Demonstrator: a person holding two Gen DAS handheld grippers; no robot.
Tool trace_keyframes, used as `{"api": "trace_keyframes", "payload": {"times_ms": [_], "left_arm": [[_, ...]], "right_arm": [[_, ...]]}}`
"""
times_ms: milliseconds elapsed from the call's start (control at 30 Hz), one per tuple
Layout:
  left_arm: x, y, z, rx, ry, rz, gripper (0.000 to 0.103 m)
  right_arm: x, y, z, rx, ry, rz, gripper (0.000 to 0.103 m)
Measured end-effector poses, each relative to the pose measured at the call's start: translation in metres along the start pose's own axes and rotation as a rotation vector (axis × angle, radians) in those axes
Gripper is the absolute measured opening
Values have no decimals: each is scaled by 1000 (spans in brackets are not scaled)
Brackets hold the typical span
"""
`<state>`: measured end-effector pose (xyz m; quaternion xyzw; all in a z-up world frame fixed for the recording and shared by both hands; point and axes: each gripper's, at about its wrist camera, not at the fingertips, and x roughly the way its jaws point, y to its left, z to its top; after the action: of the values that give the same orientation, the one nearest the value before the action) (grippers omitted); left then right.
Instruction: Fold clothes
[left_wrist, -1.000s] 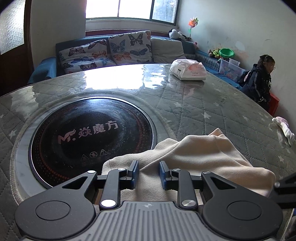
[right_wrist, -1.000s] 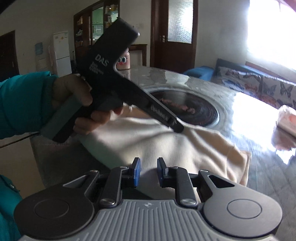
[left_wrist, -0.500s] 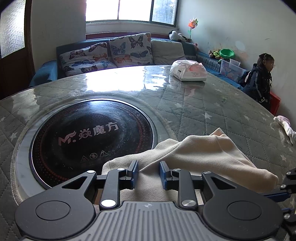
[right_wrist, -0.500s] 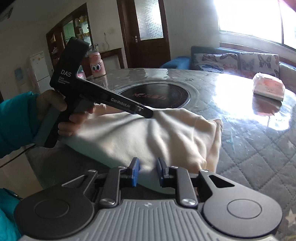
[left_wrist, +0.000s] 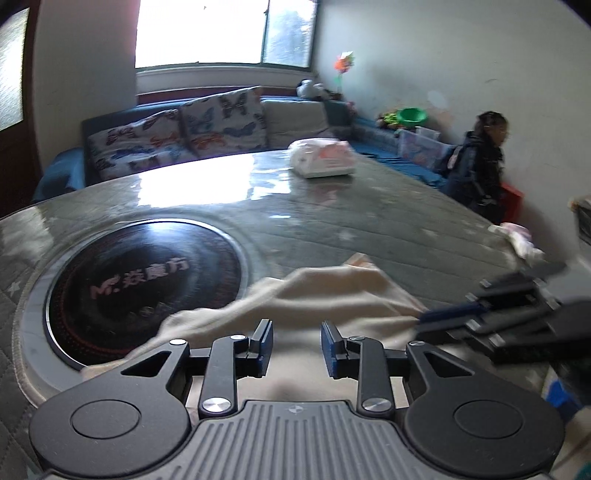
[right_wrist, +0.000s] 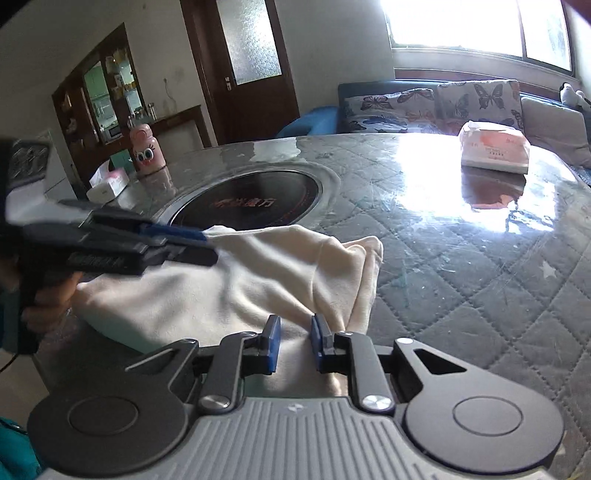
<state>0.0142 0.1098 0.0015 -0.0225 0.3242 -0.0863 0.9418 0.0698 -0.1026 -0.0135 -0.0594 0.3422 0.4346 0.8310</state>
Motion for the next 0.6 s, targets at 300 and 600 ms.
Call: {"api": "trace_keyframes", "payload": {"times_ms": [300, 600], "left_arm": [[3, -46, -15, 81, 14, -117, 31], [11, -55, -21, 92, 22, -147, 34]], "right_arm": [[27, -20, 25, 4, 0, -76, 17], [45, -19, 33, -61, 2, -116, 5]]}}
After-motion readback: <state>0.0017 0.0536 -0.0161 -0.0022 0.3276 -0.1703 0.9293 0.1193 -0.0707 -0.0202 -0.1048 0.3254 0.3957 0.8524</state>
